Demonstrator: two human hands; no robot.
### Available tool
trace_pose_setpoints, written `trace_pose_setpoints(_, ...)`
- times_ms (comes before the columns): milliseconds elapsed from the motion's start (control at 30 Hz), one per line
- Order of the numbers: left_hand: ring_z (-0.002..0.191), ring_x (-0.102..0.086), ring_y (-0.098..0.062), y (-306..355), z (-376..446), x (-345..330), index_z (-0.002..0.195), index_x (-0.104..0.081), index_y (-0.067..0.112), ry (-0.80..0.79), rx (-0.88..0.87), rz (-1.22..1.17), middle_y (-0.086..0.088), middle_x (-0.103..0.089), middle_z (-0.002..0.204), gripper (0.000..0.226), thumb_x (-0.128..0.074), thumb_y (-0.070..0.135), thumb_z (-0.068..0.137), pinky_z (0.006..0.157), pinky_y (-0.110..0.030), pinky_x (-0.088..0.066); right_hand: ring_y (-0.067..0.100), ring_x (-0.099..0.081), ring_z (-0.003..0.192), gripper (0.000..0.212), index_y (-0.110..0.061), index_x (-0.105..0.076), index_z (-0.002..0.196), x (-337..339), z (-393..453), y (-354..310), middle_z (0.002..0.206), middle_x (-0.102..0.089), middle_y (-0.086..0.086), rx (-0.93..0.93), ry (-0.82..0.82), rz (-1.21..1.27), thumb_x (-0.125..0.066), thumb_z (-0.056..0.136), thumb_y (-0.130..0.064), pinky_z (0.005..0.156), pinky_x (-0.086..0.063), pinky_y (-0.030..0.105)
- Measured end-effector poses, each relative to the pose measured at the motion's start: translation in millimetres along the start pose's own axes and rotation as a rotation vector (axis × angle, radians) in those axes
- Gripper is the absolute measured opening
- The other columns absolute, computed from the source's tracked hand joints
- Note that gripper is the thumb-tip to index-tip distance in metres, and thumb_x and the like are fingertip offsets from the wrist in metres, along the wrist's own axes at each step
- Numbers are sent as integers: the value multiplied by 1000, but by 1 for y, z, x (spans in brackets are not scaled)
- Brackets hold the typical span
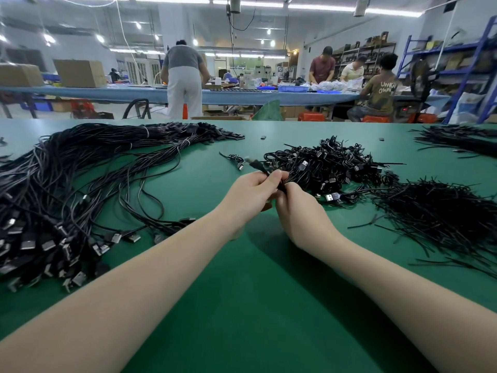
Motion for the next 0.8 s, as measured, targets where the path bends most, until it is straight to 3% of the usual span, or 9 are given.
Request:
trace_pose_setpoints(100, 98, -64, -27, 3, 0, 17, 98, -67, 12, 222, -167, 193, -9, -69, 98, 20, -56, 29, 95, 91, -41, -51, 30, -47, 72, 32, -19, -31, 72, 3, 3, 11, 72, -47, 3, -16, -5, 21, -30, 102, -33, 61, -30, 36)
trace_pose_setpoints(167, 113, -54, -21, 8, -4, 27, 118, -56, 13, 350, -415, 463, -3, -59, 118, 26, -58, 16, 93, 102, -42, -43, 27, -44, 64, 34, -20, -28, 71, 4, 3, 17, 68, -44, 1, 12, -33, -67, -31, 102, -32, 55, -26, 36)
trace_pose_setpoints(267, 138, -33, -28, 3, -8, 16, 144, -40, 22, 292, -731, 1250, -5, -39, 148, 60, -56, 8, 88, 109, -41, -32, 26, -44, 62, 33, -20, -27, 71, 1, 4, 18, 67, -44, 1, 107, -123, -156, -31, 102, -30, 53, -25, 36)
trace_pose_setpoints(333, 134, -43, -23, -6, -10, 7, 137, -49, 30, 214, -815, 1521, 4, -51, 140, 50, -49, 15, 89, 103, -36, -39, 28, -46, 67, 30, -21, -28, 72, 0, 5, 14, 69, -43, 0, 167, -224, -194, -32, 101, -28, 61, -30, 37)
trace_pose_setpoints(400, 106, -63, -17, -3, -13, 4, 114, -65, 30, 199, -900, 1589, 8, -67, 106, 36, -43, 19, 87, 88, -31, -48, 21, -45, 66, 29, -20, -30, 73, 2, 6, 12, 71, -43, -2, 187, -330, -195, -32, 101, -27, 62, -29, 35)
trace_pose_setpoints(500, 66, -63, -14, 3, -14, 1, 85, -65, 25, 176, -966, 1688, 6, -62, 70, 10, -55, 26, 84, 68, -26, -46, 16, -44, 63, 27, -18, -32, 76, 8, 7, 10, 73, -44, -4, 227, -397, -322, -31, 101, -29, 57, -26, 35)
trace_pose_setpoints(633, 85, -64, -26, -9, -9, -12, 98, -50, 17, -72, -629, 1643, -3, -65, 95, 12, -40, 24, 97, 65, -33, -28, 23, -59, 65, 12, -17, -49, 83, 22, 2, 2, 75, -60, 0, 704, -102, -1001, -45, 94, -20, 60, -31, 32)
trace_pose_setpoints(700, 88, -63, -30, -10, -7, -16, 95, -42, 19, -45, -560, 1515, -6, -64, 101, 14, -31, 25, 99, 64, -34, -26, 20, -56, 58, 10, -18, -57, 78, 32, -3, -5, 67, -59, -3, 861, 33, -1181, -50, 85, -15, 59, -36, 30)
trace_pose_setpoints(800, 88, -62, -32, -17, -6, -14, 91, -38, 20, -5, -500, 1366, -7, -65, 101, 15, -28, 26, 100, 64, -34, -28, 21, -59, 86, 26, -21, -57, 105, 39, 4, -9, 94, -62, -2, 895, -60, -1280, -38, 97, -36, 85, -42, 36)
Point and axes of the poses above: each hand's wrist, its own z-axis towards the middle knuckle, its own x-axis out of the back of the hand, y = z × x, the point moved 5 cm from there along z, towards the middle knuckle
